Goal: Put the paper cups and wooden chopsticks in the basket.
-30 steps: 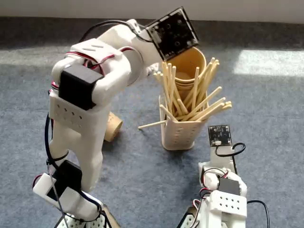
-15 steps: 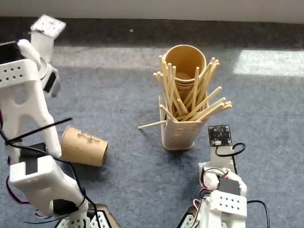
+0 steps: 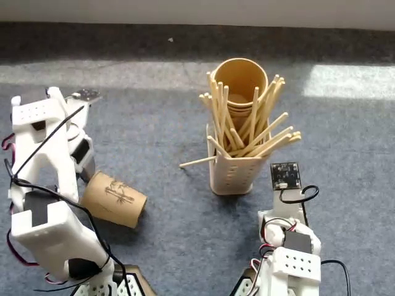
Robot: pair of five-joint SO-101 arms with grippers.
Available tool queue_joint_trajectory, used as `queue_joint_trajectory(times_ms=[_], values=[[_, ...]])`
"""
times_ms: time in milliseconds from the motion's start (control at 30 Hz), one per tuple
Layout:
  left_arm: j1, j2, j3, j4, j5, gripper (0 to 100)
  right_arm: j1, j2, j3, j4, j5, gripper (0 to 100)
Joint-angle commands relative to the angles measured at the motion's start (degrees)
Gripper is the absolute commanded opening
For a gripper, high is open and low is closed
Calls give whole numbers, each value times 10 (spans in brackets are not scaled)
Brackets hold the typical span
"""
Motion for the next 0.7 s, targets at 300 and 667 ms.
queue_joint_trajectory(times_ms=[300, 667], values=[[15, -47, -86, -9, 18, 152, -9, -1, 7, -7, 7, 202], [83, -88, -39, 41, 29, 213, -9, -1, 7, -7, 7, 202]])
